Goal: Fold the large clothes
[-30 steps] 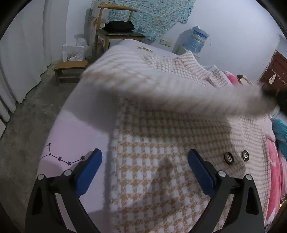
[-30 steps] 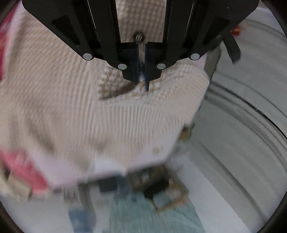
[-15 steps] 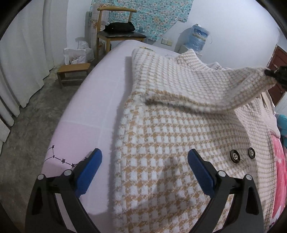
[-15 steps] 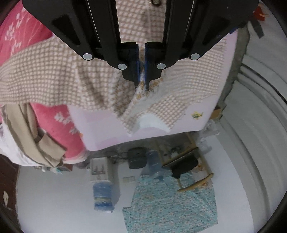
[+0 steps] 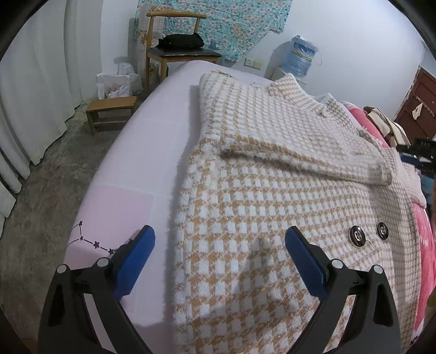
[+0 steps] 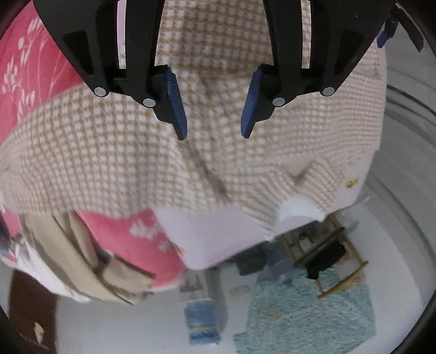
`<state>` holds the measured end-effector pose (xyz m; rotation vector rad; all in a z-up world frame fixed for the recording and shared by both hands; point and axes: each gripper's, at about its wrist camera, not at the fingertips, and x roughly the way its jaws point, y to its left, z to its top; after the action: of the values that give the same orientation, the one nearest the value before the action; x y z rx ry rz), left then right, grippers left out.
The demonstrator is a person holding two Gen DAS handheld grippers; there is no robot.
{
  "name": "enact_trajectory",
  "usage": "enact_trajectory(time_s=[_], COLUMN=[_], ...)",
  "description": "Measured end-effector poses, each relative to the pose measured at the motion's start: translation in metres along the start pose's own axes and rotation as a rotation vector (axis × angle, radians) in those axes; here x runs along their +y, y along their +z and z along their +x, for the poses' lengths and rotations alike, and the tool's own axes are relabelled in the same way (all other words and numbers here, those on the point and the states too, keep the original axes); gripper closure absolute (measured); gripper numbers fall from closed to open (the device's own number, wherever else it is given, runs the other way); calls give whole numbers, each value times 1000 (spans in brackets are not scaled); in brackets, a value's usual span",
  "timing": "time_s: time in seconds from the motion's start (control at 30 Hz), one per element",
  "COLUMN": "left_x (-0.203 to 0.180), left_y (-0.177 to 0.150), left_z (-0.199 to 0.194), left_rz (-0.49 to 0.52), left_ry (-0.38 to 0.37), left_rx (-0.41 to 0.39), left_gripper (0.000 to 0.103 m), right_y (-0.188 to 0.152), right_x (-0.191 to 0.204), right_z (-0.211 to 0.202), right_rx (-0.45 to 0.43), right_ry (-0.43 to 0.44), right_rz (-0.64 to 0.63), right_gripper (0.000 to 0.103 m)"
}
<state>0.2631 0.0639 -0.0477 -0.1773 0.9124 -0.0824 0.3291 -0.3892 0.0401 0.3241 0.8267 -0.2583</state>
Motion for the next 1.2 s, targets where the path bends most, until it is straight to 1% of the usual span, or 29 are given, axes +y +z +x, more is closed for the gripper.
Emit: enact_trajectory(time_s=[0.1,0.17,0.2,0.23,0.27,0.33,0.37,0.43,0.47,0.5,0.57,0.6,0.63,0.67,0.7,0.8,0.9,0.97,1.1,1.13,1.2], left_x=[4,8,8,8,7,4,2,-4,-8,-13,-19,-19,-19,-21,-23,-23,-13,-6,0,0,-2], left_y=[1,4,7,10,15,31,38,62,73,89,111,126,137,147,159,179,186,190,193,193,191], left_z=[-2,-9,-15,-21,-30,-45,-49,-56,-56,-53,-41,-28,-14,2,25,83,116,121,120,119,105], left_rz=[-16,-32,-28,-19,-3,30,39,58,64,66,47,7,-17,-28,-50,-94,-147,-164,-185,-189,-167], left_ry=[-31,-81,-100,-112,-125,-147,-156,-183,-192,-213,-257,-276,-295,-316,-324,-301,-284,-291,-305,-301,-259], left_rx=[5,23,13,1,-17,-57,-71,-103,-112,-121,-137,-157,-157,-133,-82,47,103,80,88,87,63], left_gripper=[9,9,9,9,9,9,9,9,9,9,9,9,9,9,9,9,9,9,9,9,9], right_y=[-2,-9,-15,-19,-24,-33,-36,-34,-31,-27,-18,-13,-10,-7,-3,4,2,-6,-9,-7,-7], right_x=[30,48,58,62,66,65,63,58,57,56,56,54,56,56,55,51,46,46,43,42,42], right_z=[8,18,27,35,45,64,70,68,66,64,58,60,60,60,63,71,79,83,82,80,74], right_rx=[18,37,61,81,107,150,157,155,162,161,132,120,114,110,109,109,117,117,112,116,112], right_ry=[79,107,124,121,100,33,7,26,32,40,52,44,35,28,27,24,17,27,48,51,53], right_rz=[-94,-171,-217,-240,-264,-287,-288,-263,-242,-227,-222,-224,-225,-225,-222,-216,-225,-231,-228,-214,-204], right_gripper=[63,63,63,63,63,63,63,63,61,61,60,60,60,60,60,60,60,60,60,60,60])
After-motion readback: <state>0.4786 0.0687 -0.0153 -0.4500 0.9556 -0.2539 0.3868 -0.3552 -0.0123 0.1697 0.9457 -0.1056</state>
